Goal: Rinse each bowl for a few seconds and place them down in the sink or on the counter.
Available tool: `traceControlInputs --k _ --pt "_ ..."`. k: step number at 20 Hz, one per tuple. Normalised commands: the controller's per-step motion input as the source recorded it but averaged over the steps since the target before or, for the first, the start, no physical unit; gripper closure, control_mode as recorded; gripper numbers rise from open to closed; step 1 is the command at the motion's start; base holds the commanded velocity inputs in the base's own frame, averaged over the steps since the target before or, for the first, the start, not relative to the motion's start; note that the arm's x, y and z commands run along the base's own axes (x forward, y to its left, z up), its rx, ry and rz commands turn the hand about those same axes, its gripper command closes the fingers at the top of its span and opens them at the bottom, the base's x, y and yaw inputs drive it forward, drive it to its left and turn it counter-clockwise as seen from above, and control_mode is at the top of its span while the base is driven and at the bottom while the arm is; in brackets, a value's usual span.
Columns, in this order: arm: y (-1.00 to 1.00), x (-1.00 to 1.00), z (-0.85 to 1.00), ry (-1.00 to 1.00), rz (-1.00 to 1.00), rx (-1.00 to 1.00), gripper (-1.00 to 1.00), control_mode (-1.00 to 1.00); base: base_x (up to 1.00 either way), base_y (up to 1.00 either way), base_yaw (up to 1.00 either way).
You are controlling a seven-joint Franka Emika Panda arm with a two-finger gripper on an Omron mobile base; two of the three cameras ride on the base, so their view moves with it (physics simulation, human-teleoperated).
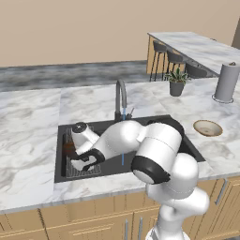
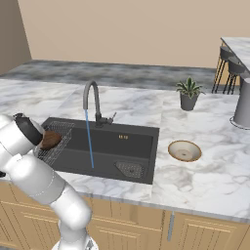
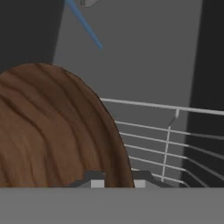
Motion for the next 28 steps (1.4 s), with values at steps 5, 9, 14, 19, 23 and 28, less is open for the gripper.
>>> traceControlInputs --k 5,9,14,19,23,28 --pt "0.01 0.00 -0.35 0.00 0.00 0.00 1.00 -1.00 0.00 0.00 0.00" --pt "0.08 0.00 -0.38 0.04 0.00 0.00 1.00 -1.00 0.00 0.00 0.00" --pt "0.12 0.06 -0.15 0.07 0.00 0.01 -1.00 -1.00 0.00 0.00 0.00" --pt "0.00 0.05 0.07 0.04 0.00 0.04 -1.00 -1.00 0.00 0.00 0.00" --pt "0.00 -0.01 0.07 0.01 0.00 0.04 -1.00 -1.00 0.00 0.00 0.00" --pt "0.00 -0.10 0.05 0.00 0.00 0.04 -1.00 -1.00 0.00 0.00 0.00"
